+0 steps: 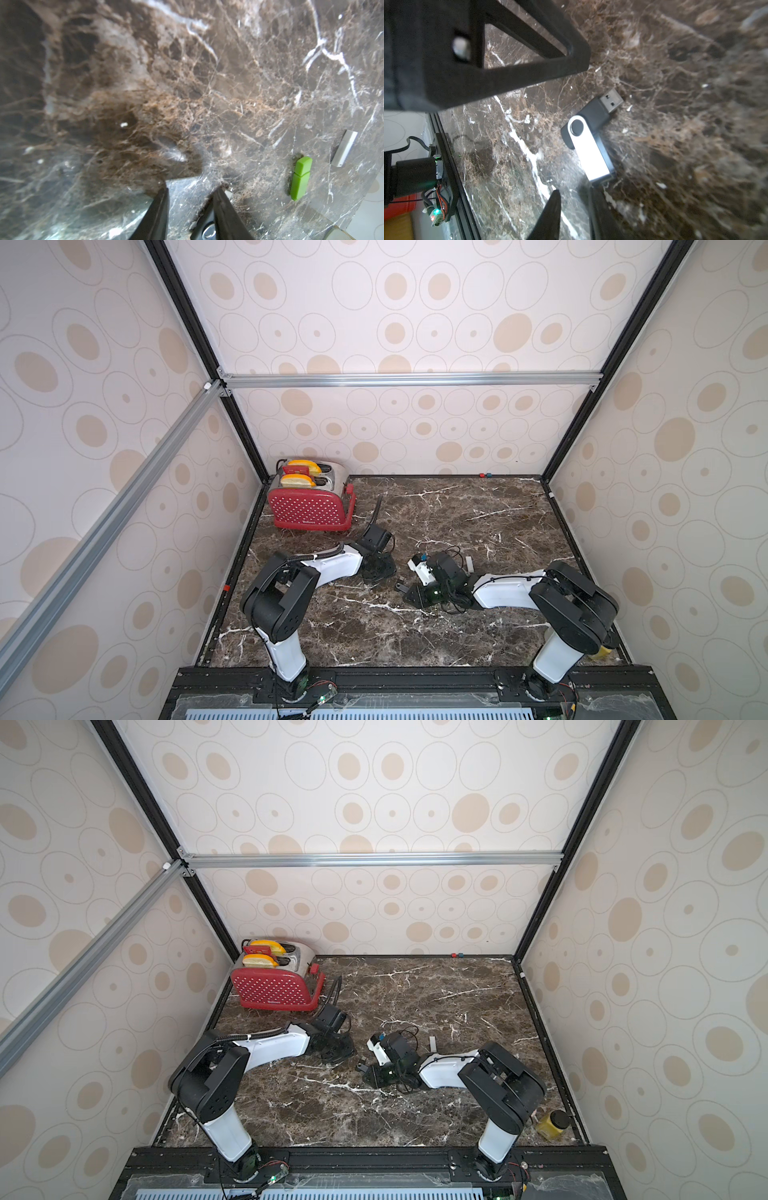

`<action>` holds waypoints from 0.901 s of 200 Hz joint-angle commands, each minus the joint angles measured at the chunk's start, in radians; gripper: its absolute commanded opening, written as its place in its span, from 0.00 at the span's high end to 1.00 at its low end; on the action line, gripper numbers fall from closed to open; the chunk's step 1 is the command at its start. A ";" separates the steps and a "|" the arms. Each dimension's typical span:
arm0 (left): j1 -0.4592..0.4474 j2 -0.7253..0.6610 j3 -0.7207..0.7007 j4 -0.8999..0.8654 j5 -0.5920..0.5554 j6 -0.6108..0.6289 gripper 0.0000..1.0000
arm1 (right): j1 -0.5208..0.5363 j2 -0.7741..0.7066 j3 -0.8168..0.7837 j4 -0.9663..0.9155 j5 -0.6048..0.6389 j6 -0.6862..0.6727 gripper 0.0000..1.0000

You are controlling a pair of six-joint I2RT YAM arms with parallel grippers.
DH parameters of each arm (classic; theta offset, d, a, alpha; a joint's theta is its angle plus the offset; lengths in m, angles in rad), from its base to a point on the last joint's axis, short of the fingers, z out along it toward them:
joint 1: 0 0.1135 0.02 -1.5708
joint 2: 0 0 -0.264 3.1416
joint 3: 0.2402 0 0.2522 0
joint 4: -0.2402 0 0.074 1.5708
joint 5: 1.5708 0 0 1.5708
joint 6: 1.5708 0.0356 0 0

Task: Close the usb drive cover
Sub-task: Adjust the USB drive at the center of the board.

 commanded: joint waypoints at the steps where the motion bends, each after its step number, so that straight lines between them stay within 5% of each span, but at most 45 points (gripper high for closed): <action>1: -0.014 0.064 -0.024 -0.070 0.011 0.014 0.64 | -0.003 0.022 0.014 -0.012 0.018 -0.005 0.73; 25: -0.022 0.064 -0.030 -0.063 0.016 0.014 0.74 | -0.005 0.025 0.036 -0.044 0.040 -0.022 0.73; 180: -0.034 0.101 -0.032 -0.038 0.009 0.013 0.75 | -0.035 0.035 0.064 -0.080 0.076 -0.059 0.73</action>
